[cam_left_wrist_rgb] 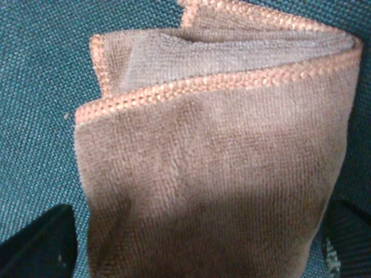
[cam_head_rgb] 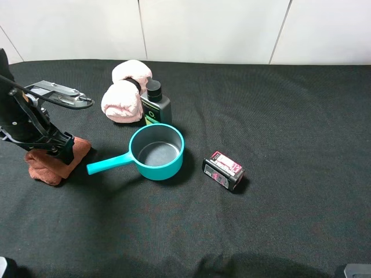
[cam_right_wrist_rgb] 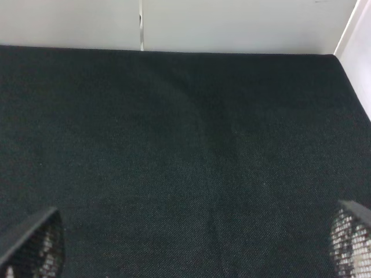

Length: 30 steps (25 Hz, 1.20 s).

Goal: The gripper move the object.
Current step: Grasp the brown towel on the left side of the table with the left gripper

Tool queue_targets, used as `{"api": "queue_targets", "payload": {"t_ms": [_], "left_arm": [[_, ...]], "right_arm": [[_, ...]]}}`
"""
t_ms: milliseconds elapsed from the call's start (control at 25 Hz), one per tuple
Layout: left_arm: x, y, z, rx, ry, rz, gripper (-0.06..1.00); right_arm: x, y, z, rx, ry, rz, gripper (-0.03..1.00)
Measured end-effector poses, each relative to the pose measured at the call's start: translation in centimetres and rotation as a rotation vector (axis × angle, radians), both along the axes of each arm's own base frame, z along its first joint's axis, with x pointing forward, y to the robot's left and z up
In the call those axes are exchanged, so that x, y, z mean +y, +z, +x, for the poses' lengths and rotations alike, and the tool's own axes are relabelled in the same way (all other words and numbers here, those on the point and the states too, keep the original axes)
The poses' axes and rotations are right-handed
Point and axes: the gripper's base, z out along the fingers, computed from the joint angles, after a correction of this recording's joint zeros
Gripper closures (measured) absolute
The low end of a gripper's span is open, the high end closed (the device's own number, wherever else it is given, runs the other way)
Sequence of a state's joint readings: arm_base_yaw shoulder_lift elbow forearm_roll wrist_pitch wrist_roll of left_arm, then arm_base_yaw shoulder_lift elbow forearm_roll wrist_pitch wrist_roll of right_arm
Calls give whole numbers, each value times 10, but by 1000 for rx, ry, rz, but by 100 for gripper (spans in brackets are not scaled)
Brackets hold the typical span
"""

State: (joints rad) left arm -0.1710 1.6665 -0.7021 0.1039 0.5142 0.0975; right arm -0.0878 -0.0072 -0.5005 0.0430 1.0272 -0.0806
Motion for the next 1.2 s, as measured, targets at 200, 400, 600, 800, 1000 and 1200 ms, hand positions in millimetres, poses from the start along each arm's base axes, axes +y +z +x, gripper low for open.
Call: {"api": "queue_targets", "payload": {"t_ms": [200,400,600,800,1000,1200], "left_arm": [[-3,-1,0,4,-12,1,7],[-3,-9,0,35,-11,6,7],[-3,-16,0,65,-10,12,7],[-3,-20,0,74,-10,13,7],[-3,-20,0,72,-10,12,7],[-3,-20,0,72,-9,12,7]], "right_arm": [[0,0,0,0,0,0,27],[0,0,0,0,0,0,27],[0,0,0,0,0,0,27],[0,0,0,0,0,0,27],[0,0,0,0,0,0,27],[0,0,0,0,0,0,27]]}}
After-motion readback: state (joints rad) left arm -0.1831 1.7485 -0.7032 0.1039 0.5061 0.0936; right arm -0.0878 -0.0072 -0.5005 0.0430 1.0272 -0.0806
